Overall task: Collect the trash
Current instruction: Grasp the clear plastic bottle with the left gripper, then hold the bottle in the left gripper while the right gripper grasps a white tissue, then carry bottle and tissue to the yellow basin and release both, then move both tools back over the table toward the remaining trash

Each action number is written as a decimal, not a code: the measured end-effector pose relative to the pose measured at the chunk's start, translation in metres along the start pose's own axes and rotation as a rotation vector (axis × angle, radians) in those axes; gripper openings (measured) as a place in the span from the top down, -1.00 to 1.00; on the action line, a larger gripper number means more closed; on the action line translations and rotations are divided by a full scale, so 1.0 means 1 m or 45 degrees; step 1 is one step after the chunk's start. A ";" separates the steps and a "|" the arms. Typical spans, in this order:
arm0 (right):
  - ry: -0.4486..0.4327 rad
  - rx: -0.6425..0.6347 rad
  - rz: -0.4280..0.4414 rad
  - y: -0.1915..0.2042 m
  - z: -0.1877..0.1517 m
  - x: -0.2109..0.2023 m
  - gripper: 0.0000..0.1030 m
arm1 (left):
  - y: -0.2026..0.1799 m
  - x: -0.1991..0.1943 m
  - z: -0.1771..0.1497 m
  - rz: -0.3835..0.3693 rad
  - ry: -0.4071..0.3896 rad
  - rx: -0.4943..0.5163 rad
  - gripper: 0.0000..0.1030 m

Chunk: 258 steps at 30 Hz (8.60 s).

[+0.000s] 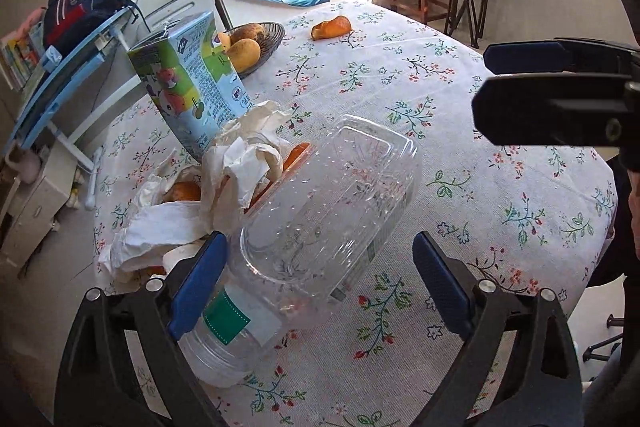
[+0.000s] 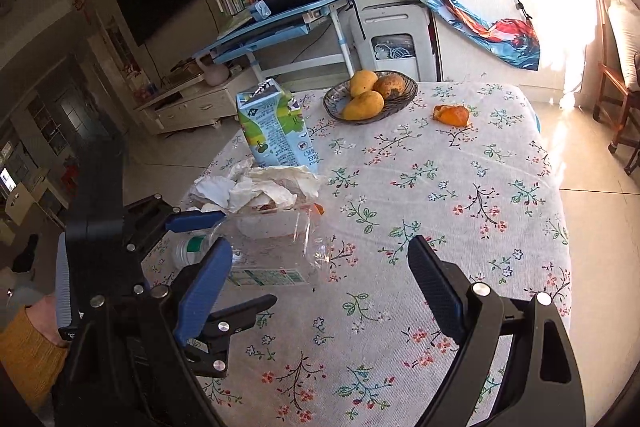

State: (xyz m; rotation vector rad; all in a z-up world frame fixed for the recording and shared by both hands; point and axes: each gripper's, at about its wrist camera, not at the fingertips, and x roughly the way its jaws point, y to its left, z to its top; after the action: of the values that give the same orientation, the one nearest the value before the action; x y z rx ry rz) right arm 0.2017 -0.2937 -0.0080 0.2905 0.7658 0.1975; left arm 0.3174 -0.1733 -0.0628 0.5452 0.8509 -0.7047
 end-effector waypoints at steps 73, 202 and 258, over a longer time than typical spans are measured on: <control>0.055 -0.644 -0.125 0.111 -0.029 0.007 -0.68 | 0.032 -0.052 -0.091 0.112 -0.114 -0.485 -0.18; -0.044 0.050 -0.113 0.024 -0.149 -0.116 -0.48 | -0.132 -0.143 -0.202 0.234 -0.162 -0.517 -0.62; 0.024 -0.193 -0.055 0.060 -0.083 -0.051 -0.51 | -0.026 -0.142 -0.180 0.346 -0.256 -0.840 -0.86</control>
State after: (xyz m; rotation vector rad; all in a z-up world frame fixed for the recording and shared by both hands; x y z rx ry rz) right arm 0.1031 -0.2365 -0.0119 0.1284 0.7706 0.2169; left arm 0.1455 -0.0194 -0.0494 -0.0089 0.7471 -0.1973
